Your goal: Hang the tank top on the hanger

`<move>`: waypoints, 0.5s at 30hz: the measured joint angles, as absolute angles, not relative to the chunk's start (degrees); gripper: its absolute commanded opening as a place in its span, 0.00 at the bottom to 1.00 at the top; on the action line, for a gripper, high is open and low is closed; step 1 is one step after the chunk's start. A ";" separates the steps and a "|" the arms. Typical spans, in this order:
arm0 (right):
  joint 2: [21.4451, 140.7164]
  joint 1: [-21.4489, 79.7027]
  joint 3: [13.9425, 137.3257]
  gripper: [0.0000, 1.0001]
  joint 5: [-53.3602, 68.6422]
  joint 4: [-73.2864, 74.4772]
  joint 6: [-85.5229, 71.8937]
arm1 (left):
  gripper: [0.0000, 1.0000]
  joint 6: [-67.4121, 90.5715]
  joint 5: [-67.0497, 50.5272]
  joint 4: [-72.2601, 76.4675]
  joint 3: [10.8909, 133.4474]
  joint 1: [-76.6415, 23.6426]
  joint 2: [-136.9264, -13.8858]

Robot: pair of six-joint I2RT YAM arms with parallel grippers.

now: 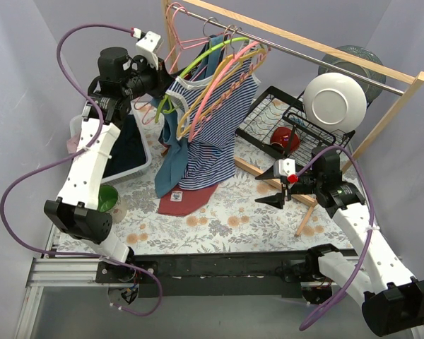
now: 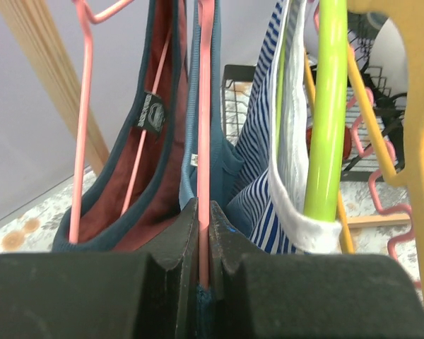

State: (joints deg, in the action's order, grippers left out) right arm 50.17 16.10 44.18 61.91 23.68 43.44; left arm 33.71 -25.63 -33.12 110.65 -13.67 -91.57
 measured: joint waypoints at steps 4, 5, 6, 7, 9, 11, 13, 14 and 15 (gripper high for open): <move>50.15 16.08 43.97 0.73 61.93 23.64 43.42 | 0.00 35.81 -27.40 -31.16 112.03 -13.67 -93.43; 50.15 16.08 43.97 0.74 61.93 23.62 43.42 | 0.00 36.32 -27.75 -30.65 112.18 -13.65 -93.84; 50.15 16.08 43.94 0.74 61.93 23.59 43.40 | 0.00 36.91 -28.21 -30.00 112.25 -13.65 -94.21; 50.09 16.08 43.88 0.74 61.93 23.51 43.40 | 0.00 37.26 -28.49 -29.45 112.25 -13.63 -94.43; 49.87 16.03 43.46 0.73 61.95 23.35 43.35 | 0.00 38.28 -29.30 -28.34 112.25 -13.65 -94.87; 49.76 15.97 43.22 0.74 61.95 23.38 43.31 | 0.00 39.07 -29.98 -27.79 112.27 -13.65 -95.18; 49.71 15.84 43.22 0.74 61.98 23.33 43.24 | 0.00 39.92 -30.61 -27.42 112.27 -13.65 -95.44; 49.69 15.79 43.22 0.74 61.95 23.33 43.24 | 0.00 40.14 -30.83 -27.24 112.27 -13.65 -95.53; 49.67 15.75 43.22 0.74 61.98 23.33 43.22 | 0.00 40.42 -31.03 -26.96 112.27 -13.65 -95.61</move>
State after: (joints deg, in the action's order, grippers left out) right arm 49.67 15.75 43.22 61.98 23.33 43.22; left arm 40.42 -31.03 -26.96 112.27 -13.65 -95.61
